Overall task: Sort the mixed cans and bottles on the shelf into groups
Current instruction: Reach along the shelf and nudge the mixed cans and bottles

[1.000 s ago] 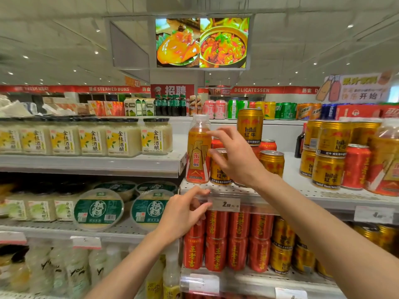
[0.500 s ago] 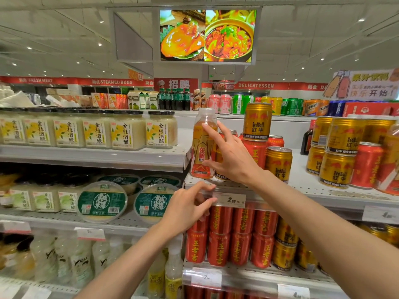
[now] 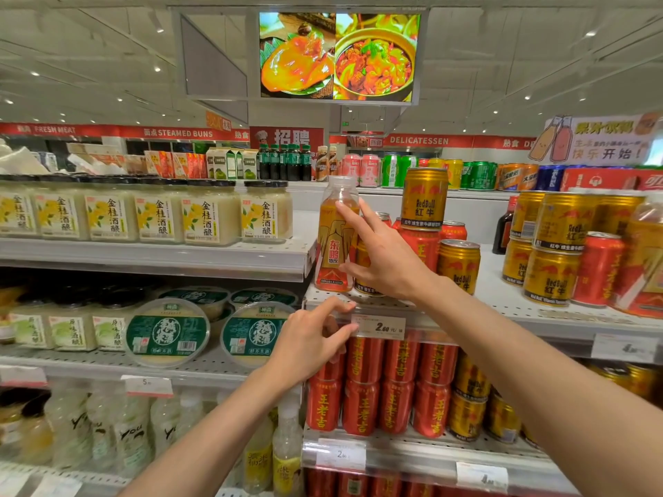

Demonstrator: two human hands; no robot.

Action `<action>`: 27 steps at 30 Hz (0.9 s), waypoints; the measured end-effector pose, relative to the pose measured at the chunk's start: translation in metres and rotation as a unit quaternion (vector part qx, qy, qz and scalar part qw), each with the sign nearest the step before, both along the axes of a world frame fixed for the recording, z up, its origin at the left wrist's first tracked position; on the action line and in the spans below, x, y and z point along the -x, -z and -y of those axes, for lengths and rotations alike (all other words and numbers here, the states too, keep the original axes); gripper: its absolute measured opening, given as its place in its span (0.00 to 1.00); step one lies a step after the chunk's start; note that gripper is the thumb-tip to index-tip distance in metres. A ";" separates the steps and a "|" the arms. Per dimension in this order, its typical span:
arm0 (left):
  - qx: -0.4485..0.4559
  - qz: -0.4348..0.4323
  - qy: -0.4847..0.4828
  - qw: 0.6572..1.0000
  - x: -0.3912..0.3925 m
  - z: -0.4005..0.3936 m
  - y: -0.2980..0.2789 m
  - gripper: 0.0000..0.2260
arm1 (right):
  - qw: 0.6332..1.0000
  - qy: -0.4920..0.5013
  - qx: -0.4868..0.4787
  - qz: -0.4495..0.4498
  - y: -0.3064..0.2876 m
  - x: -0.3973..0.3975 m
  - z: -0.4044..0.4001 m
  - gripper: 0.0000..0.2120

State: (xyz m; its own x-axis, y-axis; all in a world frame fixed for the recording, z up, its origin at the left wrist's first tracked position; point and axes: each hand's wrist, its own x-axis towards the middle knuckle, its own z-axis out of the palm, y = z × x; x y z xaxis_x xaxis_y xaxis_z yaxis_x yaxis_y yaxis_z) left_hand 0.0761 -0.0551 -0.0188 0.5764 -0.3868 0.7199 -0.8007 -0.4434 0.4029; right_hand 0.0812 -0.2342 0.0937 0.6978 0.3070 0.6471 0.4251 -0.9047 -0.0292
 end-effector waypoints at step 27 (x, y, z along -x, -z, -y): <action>-0.006 0.036 -0.020 0.999 0.001 0.003 0.001 0.13 | 0.991 0.086 0.015 0.100 0.039 0.033 0.035 0.36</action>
